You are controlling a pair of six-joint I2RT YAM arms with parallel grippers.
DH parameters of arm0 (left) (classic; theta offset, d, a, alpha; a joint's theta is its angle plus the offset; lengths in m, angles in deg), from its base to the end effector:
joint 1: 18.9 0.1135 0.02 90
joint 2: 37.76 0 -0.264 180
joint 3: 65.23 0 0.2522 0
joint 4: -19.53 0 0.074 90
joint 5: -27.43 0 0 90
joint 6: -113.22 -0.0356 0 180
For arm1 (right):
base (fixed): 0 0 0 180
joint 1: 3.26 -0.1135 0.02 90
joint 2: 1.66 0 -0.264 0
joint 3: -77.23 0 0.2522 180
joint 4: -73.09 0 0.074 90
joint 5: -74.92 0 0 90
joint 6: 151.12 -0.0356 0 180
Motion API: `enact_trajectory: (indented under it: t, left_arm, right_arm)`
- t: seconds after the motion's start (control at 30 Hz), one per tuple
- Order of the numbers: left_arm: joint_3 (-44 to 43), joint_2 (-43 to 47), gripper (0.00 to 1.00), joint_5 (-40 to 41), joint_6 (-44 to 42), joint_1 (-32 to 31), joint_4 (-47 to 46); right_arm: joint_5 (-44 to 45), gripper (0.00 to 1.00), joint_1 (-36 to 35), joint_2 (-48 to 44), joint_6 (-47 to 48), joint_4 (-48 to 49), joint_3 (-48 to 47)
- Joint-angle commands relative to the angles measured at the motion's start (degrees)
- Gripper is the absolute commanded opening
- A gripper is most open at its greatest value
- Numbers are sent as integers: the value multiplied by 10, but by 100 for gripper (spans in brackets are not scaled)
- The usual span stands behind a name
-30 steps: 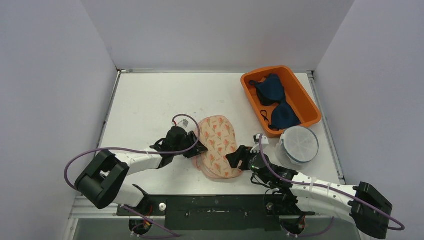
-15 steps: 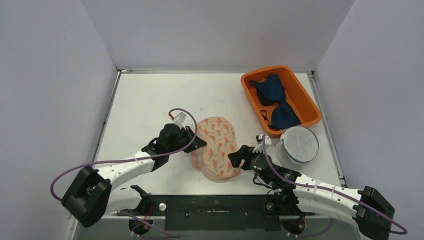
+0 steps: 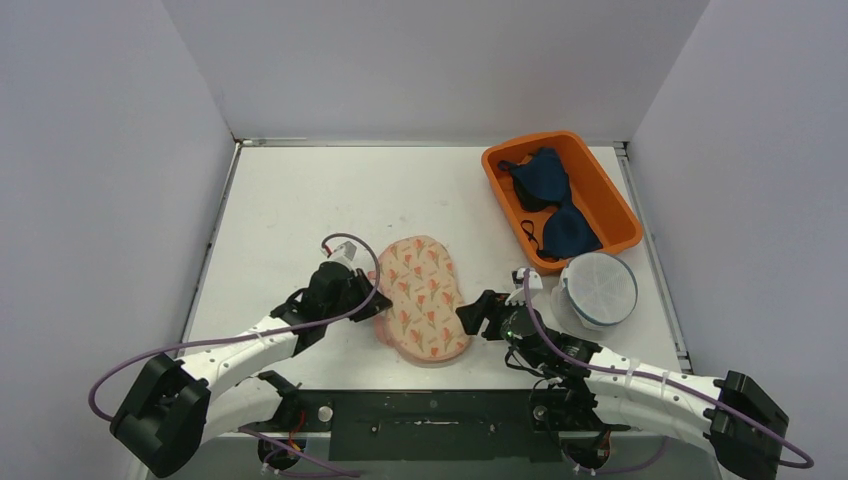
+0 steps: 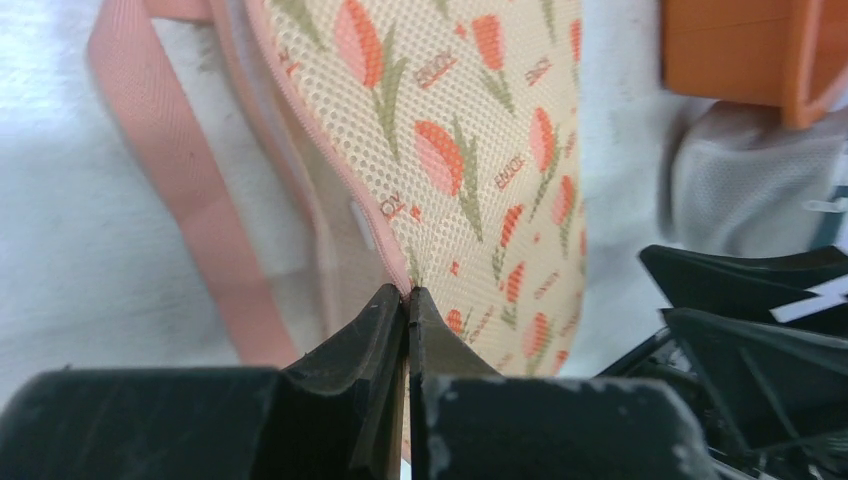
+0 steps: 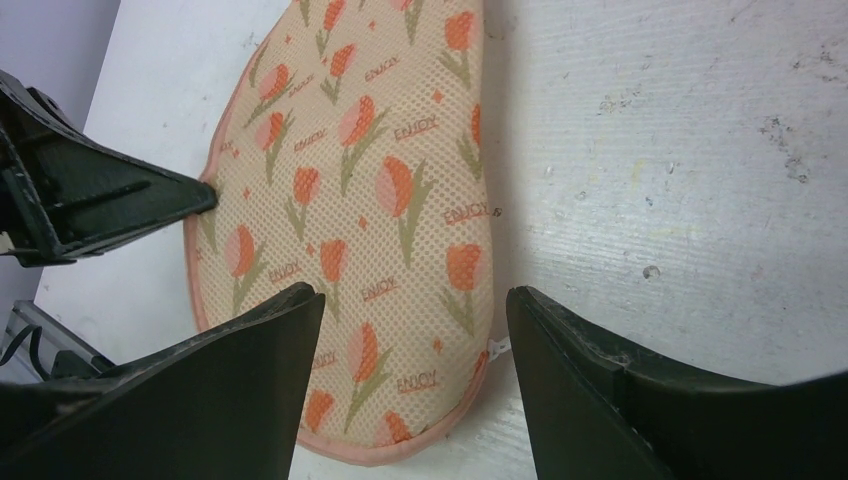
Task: Unzip the laundry bag and remove the bra
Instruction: Adjust the laundry bag at the center of the board.
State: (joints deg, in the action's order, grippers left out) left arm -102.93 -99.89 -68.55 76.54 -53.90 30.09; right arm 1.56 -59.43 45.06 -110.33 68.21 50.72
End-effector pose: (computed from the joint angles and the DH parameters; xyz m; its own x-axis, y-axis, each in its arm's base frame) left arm 0.1747 -0.1268 0.1798 -0.7942 -0.4176 -0.4415 0.0058 0.7212 -0.6927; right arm 0.1051 0.1385 0.1727 -0.6475 0.3368 -0.6836 -0.2469 0.7559 0.6063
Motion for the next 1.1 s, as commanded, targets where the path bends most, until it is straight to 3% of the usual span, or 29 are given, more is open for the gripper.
enact_trajectory:
  t: [0.0, 0.23, 0.43, 0.57, 0.67, 0.77, 0.9, 1.07]
  left_arm:
    - [16, 22, 0, 40, -29, 6, 21]
    - [36, 10, 0, 93, -39, 9, 47]
    - [44, -3, 0, 106, -27, 10, 41]
    - [32, 30, 15, 121, -26, 9, 85]
    - [16, 79, 35, 132, -26, 9, 143]
    - [-11, 134, 44, 139, -25, 9, 213]
    - [-45, 194, 49, 143, -23, 9, 251]
    - [-48, 149, 43, 76, -15, 11, 110]
  right_arm:
    - [-1, 69, 5, 5, -4, 25, 0]
    - [-68, 69, -7, 58, 25, 91, -18]
    - [-140, 63, -21, 191, 12, 152, -76]
    - [-147, 55, -33, 250, -1, 185, -98]
    - [-123, 54, -44, 250, 4, 181, -100]
    - [-106, 55, -51, 238, 14, 156, -105]
    - [-95, 58, -57, 227, 22, 134, -109]
    - [-84, 63, -61, 213, 18, 123, -104]
